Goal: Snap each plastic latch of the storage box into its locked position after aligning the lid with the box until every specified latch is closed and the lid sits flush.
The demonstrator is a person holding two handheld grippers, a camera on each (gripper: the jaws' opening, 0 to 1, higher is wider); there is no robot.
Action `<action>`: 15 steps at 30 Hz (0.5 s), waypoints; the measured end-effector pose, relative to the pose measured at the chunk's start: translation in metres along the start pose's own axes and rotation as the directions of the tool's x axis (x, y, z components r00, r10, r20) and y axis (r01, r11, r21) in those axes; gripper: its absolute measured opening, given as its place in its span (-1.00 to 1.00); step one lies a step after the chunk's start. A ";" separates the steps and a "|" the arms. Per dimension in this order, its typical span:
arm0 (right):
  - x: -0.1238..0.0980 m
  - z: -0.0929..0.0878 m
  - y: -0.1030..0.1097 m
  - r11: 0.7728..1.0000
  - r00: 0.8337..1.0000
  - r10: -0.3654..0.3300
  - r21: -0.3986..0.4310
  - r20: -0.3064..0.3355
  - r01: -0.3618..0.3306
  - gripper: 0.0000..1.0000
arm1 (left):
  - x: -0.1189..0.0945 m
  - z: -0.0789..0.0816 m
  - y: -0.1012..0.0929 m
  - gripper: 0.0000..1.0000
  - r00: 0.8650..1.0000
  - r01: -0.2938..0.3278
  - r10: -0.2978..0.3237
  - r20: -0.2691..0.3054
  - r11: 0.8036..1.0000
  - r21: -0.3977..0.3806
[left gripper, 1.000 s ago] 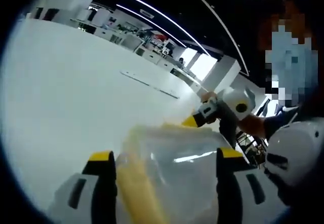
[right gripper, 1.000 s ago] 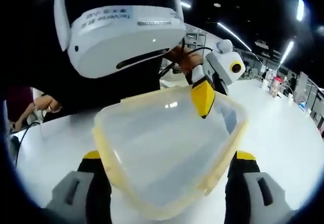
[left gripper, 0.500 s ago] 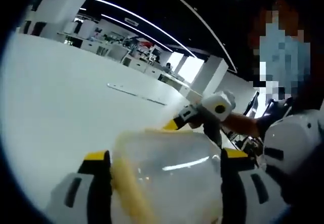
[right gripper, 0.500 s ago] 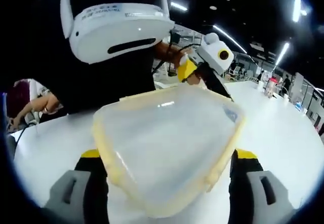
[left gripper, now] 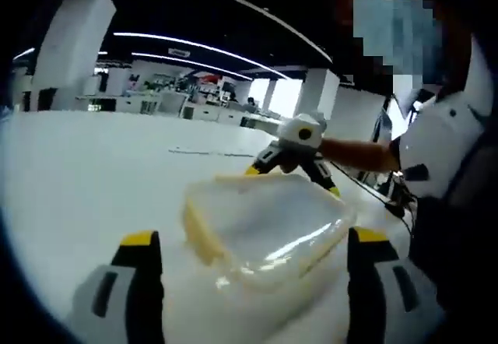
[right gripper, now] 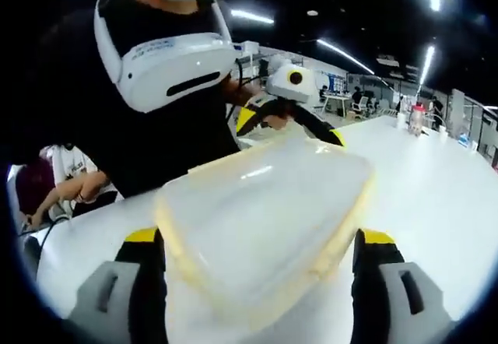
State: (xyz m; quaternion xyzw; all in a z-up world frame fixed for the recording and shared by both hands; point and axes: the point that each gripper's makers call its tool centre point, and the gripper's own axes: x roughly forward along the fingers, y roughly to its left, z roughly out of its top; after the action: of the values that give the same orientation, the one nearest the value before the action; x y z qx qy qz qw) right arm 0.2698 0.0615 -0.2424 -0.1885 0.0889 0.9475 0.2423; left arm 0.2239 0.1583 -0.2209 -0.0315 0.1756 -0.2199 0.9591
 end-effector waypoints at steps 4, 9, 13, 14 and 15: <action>0.002 0.009 0.004 0.992 0.998 0.055 0.113 -0.007 -0.054 1.00 | 0.016 -0.015 -0.012 0.99 0.999 0.002 -0.001 -0.041 1.000 0.029; -0.001 0.016 -0.010 0.977 0.997 0.065 0.203 -0.028 -0.058 0.91 | 0.032 -0.016 -0.012 0.99 1.000 -0.021 0.022 -0.019 0.998 0.060; 0.003 0.015 -0.025 0.967 0.990 0.031 0.256 -0.139 0.006 0.65 | 0.036 -0.016 -0.008 0.96 0.999 -0.040 0.042 -0.024 0.996 0.074; 0.004 0.016 -0.032 0.956 0.989 0.011 0.292 -0.148 0.033 0.57 | 0.037 -0.017 -0.008 0.97 0.999 -0.042 0.044 -0.024 0.996 0.076; 0.005 0.019 -0.040 0.944 0.987 -0.010 0.325 -0.158 0.061 0.47 | 0.038 -0.017 -0.008 0.99 0.999 -0.046 0.048 -0.024 0.996 0.079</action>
State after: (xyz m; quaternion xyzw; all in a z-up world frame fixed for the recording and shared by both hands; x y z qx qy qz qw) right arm 0.2795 0.1032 -0.2306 -0.2195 0.2609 0.8974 0.2799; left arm 0.2469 0.1350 -0.2484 0.0133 0.1797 -0.2044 0.9622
